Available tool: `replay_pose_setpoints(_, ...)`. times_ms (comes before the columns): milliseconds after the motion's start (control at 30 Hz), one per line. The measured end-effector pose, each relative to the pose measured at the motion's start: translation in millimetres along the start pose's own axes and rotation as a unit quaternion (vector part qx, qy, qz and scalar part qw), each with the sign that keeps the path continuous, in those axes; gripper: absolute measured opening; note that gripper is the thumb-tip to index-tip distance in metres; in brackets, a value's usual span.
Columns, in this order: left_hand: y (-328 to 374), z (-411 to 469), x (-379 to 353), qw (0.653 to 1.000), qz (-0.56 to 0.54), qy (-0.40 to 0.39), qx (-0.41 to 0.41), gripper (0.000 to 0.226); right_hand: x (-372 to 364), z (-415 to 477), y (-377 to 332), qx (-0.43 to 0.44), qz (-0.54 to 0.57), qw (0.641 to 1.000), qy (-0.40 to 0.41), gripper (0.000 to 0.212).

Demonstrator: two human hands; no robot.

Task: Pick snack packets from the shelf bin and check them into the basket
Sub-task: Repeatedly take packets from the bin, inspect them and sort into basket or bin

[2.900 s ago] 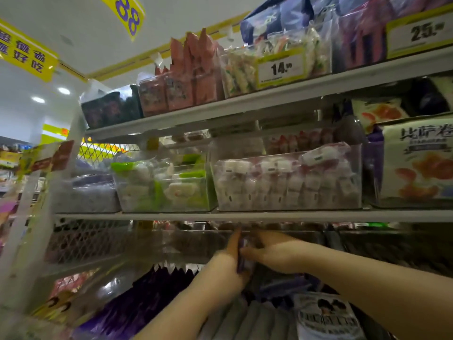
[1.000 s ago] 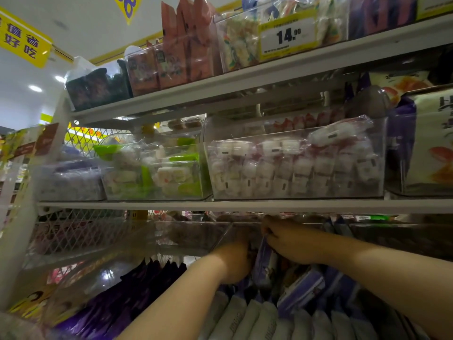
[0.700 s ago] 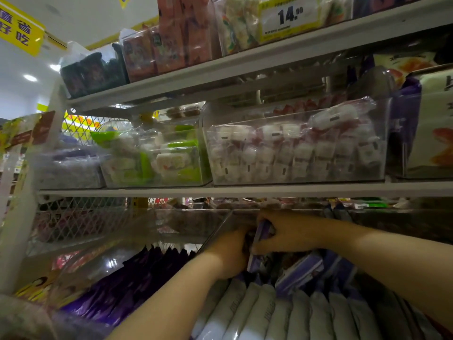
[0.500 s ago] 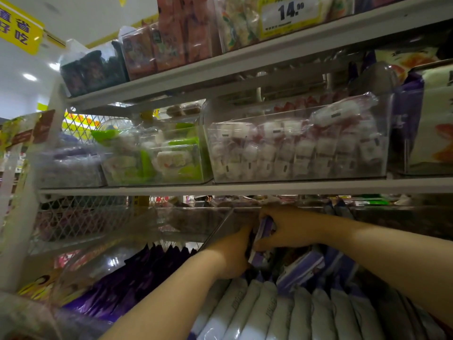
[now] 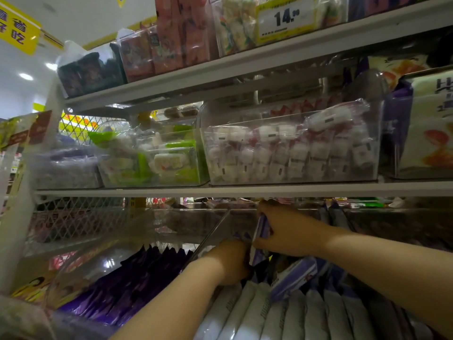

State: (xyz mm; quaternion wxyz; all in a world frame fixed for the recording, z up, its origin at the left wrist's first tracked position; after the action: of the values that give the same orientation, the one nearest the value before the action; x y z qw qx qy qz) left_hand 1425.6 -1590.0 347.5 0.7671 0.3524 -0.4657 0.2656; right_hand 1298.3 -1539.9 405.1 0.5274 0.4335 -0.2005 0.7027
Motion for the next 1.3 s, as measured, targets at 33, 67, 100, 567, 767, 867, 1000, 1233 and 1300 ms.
replay_pose_setpoints(33,1.2,-1.5,3.6,1.0,-0.018,-0.002,0.0,0.035,1.3,0.0,0.8,-0.002,-0.001,1.0,0.002,0.046)
replay_pose_setpoints(67,2.1,-3.2,6.4,0.999,-0.033,0.002,0.003,0.037,2.6,0.4,1.3,-0.004,-0.006,1.0,0.005,0.045)
replay_pose_setpoints(100,3.8,-5.8,8.9,0.999,-0.045,0.012,0.006,0.039,4.0,0.0,1.7,-0.008,-0.01,1.0,0.008,0.043)
replay_pose_setpoints(567,51.1,-120.6,-32.4,0.973,-0.2,0.103,-0.046,0.085,-10.9,-55.1,-33.0,-0.057,-0.093,0.993,-0.047,0.033)
replay_pose_setpoints(767,57.2,-137.1,-40.6,0.988,-0.001,0.098,-0.115,0.081,0.8,-52.9,-35.0,-0.062,-0.093,0.993,-0.026,0.029)
replay_pose_setpoints(867,61.6,-141.9,-38.1,0.982,0.018,0.097,-0.158,0.059,10.1,-52.3,-35.1,-0.082,-0.074,0.994,0.006,0.024)
replay_pose_setpoints(1000,62.2,-147.5,-26.8,0.975,-0.052,0.122,-0.176,0.041,20.0,-53.4,-26.3,-0.102,-0.058,0.993,0.008,0.025)
replay_pose_setpoints(1233,28.5,-164.2,1.3,0.941,0.041,0.258,-0.215,0.031,23.2,-52.6,-19.9,-0.115,-0.054,0.992,-0.01,0.025)
replay_pose_setpoints(1300,28.0,-164.3,0.9,0.918,0.066,0.304,-0.245,0.026,23.5,-52.2,-19.5,-0.126,-0.047,0.991,-0.018,0.024)
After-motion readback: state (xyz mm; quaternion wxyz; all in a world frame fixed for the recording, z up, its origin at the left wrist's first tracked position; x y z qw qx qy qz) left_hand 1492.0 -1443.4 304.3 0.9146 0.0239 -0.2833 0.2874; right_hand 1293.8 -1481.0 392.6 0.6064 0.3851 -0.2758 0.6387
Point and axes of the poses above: each hand's wrist, its own z-axis towards the middle knuckle, its own x-axis out of the back of the hand, y = z × x, the point moved 3 cm from there along z, towards the middle knuckle, and after that the axes turned 10 degrees about -z, right-handed, at the moved point
